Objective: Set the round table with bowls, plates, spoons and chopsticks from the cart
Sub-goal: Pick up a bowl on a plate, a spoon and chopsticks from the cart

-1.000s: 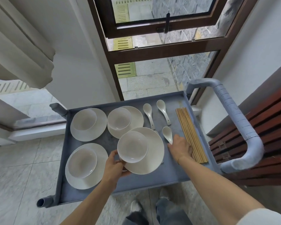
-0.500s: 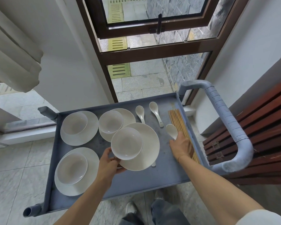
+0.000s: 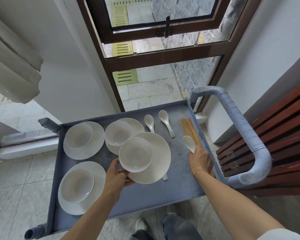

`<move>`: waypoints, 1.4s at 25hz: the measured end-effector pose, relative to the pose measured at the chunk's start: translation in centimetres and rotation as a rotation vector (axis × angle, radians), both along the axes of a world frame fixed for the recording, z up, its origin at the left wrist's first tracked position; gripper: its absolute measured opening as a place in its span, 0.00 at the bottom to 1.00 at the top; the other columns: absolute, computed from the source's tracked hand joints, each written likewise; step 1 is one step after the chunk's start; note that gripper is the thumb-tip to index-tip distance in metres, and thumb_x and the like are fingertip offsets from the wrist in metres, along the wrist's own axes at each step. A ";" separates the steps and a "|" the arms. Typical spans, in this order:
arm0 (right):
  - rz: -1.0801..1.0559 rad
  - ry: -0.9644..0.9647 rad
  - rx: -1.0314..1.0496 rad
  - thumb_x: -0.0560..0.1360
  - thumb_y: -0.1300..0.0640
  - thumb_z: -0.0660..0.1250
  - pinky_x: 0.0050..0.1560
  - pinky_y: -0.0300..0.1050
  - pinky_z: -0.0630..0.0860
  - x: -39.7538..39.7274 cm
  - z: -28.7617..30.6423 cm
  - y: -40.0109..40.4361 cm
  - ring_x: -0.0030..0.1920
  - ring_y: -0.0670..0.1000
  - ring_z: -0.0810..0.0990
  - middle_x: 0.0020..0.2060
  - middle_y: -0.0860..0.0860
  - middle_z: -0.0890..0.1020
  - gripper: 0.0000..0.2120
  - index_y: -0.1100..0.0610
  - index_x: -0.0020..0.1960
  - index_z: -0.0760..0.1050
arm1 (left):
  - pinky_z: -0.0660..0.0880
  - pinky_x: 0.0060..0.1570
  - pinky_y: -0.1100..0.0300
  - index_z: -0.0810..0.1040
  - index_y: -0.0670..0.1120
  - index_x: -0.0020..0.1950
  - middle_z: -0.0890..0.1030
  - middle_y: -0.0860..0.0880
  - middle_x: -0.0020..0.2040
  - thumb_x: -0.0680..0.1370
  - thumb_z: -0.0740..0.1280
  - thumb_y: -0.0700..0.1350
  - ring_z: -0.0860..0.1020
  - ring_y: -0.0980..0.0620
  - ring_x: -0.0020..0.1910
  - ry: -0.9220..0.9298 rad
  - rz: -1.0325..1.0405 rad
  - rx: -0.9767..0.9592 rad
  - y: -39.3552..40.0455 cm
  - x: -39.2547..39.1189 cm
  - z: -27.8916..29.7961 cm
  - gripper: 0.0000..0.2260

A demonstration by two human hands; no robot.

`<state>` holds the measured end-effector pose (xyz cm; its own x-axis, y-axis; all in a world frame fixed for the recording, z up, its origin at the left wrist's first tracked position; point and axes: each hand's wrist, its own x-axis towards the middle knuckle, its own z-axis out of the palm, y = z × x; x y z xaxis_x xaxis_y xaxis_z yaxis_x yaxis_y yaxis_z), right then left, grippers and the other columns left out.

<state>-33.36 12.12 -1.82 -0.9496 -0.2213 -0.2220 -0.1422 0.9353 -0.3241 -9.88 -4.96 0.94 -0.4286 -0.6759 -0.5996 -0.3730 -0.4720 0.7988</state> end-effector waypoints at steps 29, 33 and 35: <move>0.353 0.056 0.355 0.78 0.56 0.63 0.36 0.43 0.69 -0.1 0.8 -2.2 0.45 0.55 0.84 0.46 0.55 0.84 0.09 0.60 0.55 0.76 | 0.82 0.33 0.53 0.75 0.53 0.58 0.86 0.41 0.45 0.76 0.63 0.28 0.86 0.43 0.37 0.026 0.018 0.000 -0.9 0.4 1.1 0.20; 0.276 0.010 0.265 0.78 0.55 0.64 0.38 0.44 0.70 0.4 0.9 -2.0 0.46 0.57 0.83 0.47 0.56 0.84 0.10 0.61 0.55 0.74 | 0.82 0.33 0.54 0.75 0.54 0.57 0.87 0.42 0.45 0.77 0.64 0.29 0.86 0.43 0.37 0.025 0.014 -0.006 -1.0 0.7 1.2 0.20; 0.223 0.003 0.190 0.78 0.55 0.62 0.38 0.46 0.69 0.8 1.1 -1.7 0.46 0.59 0.81 0.47 0.58 0.83 0.10 0.62 0.54 0.72 | 0.82 0.33 0.54 0.75 0.53 0.58 0.87 0.43 0.45 0.77 0.64 0.29 0.86 0.44 0.37 0.032 0.014 -0.007 -1.1 1.0 1.3 0.20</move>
